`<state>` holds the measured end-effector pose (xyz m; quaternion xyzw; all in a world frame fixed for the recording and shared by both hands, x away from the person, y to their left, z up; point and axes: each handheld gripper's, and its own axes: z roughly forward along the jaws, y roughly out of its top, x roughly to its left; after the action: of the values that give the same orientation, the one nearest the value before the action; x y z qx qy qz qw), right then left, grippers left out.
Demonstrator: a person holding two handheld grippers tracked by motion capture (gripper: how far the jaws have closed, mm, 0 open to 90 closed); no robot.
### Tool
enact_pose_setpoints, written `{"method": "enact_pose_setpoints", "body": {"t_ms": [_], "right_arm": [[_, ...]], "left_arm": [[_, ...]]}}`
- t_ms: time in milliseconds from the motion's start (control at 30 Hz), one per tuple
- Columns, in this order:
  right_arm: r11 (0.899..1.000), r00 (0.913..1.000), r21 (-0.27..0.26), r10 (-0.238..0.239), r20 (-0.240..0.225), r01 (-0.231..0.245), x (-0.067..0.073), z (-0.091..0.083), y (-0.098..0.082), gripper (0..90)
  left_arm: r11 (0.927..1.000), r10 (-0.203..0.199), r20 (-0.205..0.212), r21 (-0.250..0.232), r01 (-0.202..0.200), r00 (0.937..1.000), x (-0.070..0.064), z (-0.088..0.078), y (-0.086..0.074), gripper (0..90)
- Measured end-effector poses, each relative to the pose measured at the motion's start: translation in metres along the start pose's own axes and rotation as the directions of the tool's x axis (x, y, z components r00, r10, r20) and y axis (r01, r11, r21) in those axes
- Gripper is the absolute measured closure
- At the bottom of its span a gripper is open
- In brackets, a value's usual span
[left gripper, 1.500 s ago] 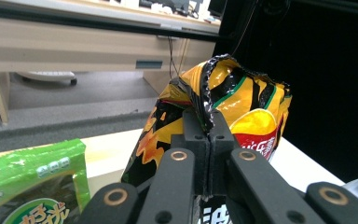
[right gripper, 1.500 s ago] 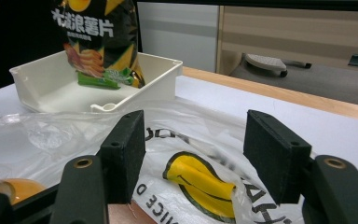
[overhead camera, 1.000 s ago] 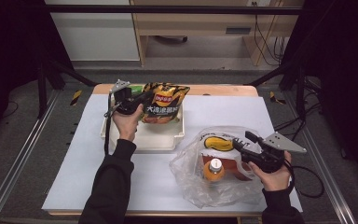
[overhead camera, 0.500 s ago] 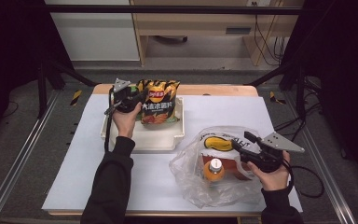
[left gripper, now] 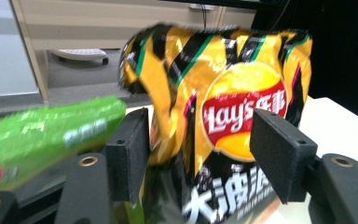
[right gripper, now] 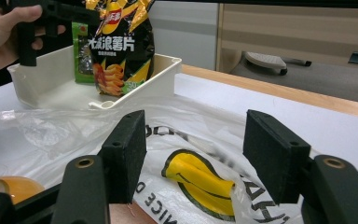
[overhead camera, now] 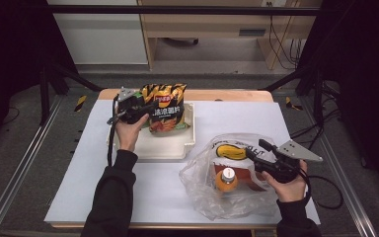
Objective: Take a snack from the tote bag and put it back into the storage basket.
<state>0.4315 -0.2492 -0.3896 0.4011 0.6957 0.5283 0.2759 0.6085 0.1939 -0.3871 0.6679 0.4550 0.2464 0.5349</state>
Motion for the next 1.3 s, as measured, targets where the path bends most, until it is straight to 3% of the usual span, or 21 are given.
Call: {"method": "enact_pose_setpoints", "body": {"t_ms": [67, 167, 333, 433, 600, 667, 767, 867, 967, 1067, 1200, 1300], "right_arm": [[1.000, 1.0000, -0.004, 0.003, 0.000, -0.003, 0.000, 0.000, 0.000, 39.5], [1.000, 1.0000, -0.001, 0.003, 0.004, -0.003, 0.000, 0.000, 0.000, 40.0], [1.000, 1.0000, 0.003, -0.004, 0.003, 0.004, 0.000, 0.001, 0.000, 40.5], [1.000, 1.0000, 0.004, 0.000, 0.003, 0.000, -0.001, 0.001, 0.000, 40.7], [1.000, 1.0000, 0.000, 0.002, 0.000, -0.002, -0.001, 0.000, -0.001, 40.8], [1.000, 1.0000, -0.001, 0.002, 0.001, -0.002, -0.001, 0.000, -0.001, 40.8], [1.000, 1.0000, -0.002, 0.003, 0.002, -0.003, -0.001, 0.000, 0.000, 40.8], [1.000, 1.0000, -0.003, 0.002, 0.004, -0.002, -0.001, 0.000, 0.000, 40.9], [1.000, 1.0000, -0.007, 0.002, 0.006, -0.002, -0.001, 0.000, 0.000, 42.2], [1.000, 1.0000, -0.007, -0.006, 0.007, 0.006, 0.000, -0.001, 0.000, 46.1], [1.000, 0.9999, -0.005, -0.015, -0.002, 0.015, 0.000, -0.002, 0.000, 51.9], [1.000, 0.9998, -0.008, -0.014, -0.014, 0.014, 0.000, -0.003, 0.001, 54.8]], "left_arm": [[0.9999, -0.010, 0.003, 0.009, 0.010, 0.9999, 0.000, -0.004, -0.007, 38.0], [0.9986, 0.021, -0.011, 0.049, -0.020, 0.9997, -0.003, -0.003, -0.018, 43.2], [0.9994, 0.021, -0.019, 0.027, -0.020, 0.9996, -0.005, 0.003, -0.017, 54.6], [0.9990, 0.030, -0.037, 0.035, -0.029, 0.9989, -0.003, 0.011, -0.012, 57.1], [0.9984, 0.025, -0.065, 0.052, -0.021, 0.9976, 0.002, 0.020, -0.010, 49.2], [0.9984, 0.006, -0.061, 0.057, -0.003, 0.9981, 0.005, 0.016, -0.011, 43.7], [0.9996, -0.010, -0.046, 0.027, 0.012, 0.9989, 0.005, 0.004, -0.013, 38.6], [0.9999, -0.002, -0.047, 0.014, 0.003, 0.9989, 0.003, -0.008, -0.016, 37.6], [0.9996, -0.002, -0.041, 0.029, 0.003, 0.9992, -0.001, -0.013, -0.021, 48.7], [0.9981, 0.017, -0.044, 0.061, -0.014, 0.9989, -0.006, -0.007, -0.027, 60.9], [0.9987, 0.013, -0.055, 0.050, -0.010, 0.9984, -0.008, 0.008, -0.027, 65.9], [0.9974, 0.017, -0.042, 0.071, -0.014, 0.9990, -0.008, 0.016, -0.026, 60.7]]}}
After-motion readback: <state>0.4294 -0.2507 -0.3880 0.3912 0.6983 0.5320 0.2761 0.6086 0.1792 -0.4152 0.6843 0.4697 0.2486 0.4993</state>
